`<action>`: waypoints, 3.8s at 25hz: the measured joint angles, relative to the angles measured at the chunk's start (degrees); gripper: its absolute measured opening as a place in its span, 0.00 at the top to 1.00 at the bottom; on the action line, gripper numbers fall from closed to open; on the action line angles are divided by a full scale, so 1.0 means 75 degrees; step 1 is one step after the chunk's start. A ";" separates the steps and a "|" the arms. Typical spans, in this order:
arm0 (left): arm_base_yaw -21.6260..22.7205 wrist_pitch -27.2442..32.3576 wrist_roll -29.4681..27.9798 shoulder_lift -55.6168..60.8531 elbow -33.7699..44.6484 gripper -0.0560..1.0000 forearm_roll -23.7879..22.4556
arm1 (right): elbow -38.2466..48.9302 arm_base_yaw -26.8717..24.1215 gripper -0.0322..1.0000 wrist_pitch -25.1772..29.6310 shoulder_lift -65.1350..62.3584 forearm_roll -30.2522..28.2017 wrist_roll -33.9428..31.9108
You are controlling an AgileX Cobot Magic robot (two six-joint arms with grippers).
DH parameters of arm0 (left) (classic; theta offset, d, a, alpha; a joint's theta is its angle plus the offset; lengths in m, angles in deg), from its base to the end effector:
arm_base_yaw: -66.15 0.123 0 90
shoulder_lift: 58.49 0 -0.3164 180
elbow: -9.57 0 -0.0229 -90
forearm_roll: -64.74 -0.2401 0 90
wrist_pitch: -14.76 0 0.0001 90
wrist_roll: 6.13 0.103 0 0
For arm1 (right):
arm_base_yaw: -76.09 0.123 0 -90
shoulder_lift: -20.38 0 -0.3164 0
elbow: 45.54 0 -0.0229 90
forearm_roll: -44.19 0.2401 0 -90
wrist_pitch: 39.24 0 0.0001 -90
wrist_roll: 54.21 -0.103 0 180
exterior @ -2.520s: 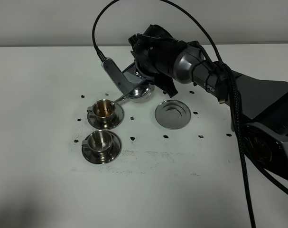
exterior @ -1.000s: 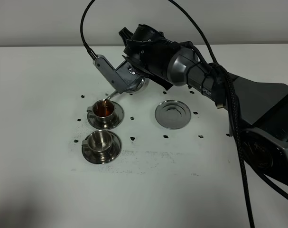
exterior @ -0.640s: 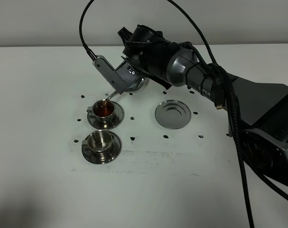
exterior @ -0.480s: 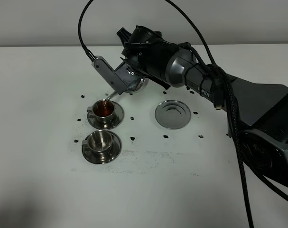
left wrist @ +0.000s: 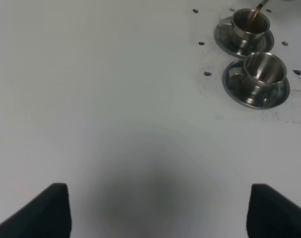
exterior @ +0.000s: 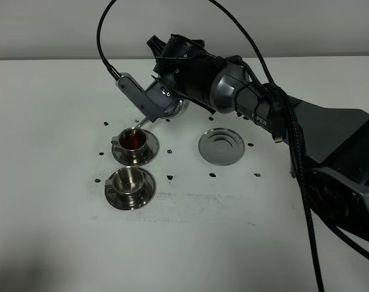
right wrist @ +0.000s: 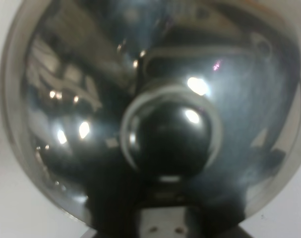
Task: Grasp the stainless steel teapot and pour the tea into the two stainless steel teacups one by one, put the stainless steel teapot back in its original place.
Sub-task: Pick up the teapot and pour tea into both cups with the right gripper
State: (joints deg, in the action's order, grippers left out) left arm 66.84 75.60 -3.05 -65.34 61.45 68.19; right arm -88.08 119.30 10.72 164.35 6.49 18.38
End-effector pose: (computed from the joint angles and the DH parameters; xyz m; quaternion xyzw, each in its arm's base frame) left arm -0.0313 -0.0058 0.2542 0.0186 0.8636 -0.0135 0.5037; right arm 0.4326 0.3402 0.2097 -0.8514 0.3685 -0.3408 0.1524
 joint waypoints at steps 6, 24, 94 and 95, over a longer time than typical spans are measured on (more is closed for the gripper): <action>0.0000 0.0000 0.0000 0.0000 0.0000 0.29 0.0000 | 0.0000 0.0000 0.80 -0.0003 0.0000 -0.0025 0.0000; 0.0000 0.0000 0.0000 0.0000 0.0000 0.29 0.0000 | 0.0000 -0.0261 0.80 0.0130 0.0000 0.1055 -0.0100; 0.0000 0.0000 0.0001 0.0000 0.0000 0.29 0.0000 | 0.0051 -0.0799 0.80 0.2319 -0.1010 0.4527 -0.7644; 0.0000 0.0000 0.0001 0.0000 0.0000 0.29 0.0000 | 0.0165 -0.0757 0.80 0.2321 -0.1187 0.4552 -0.7586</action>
State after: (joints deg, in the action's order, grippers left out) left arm 66.84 75.60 -3.05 -65.34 61.45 68.19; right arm -86.84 113.63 28.13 155.45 40.63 -38.52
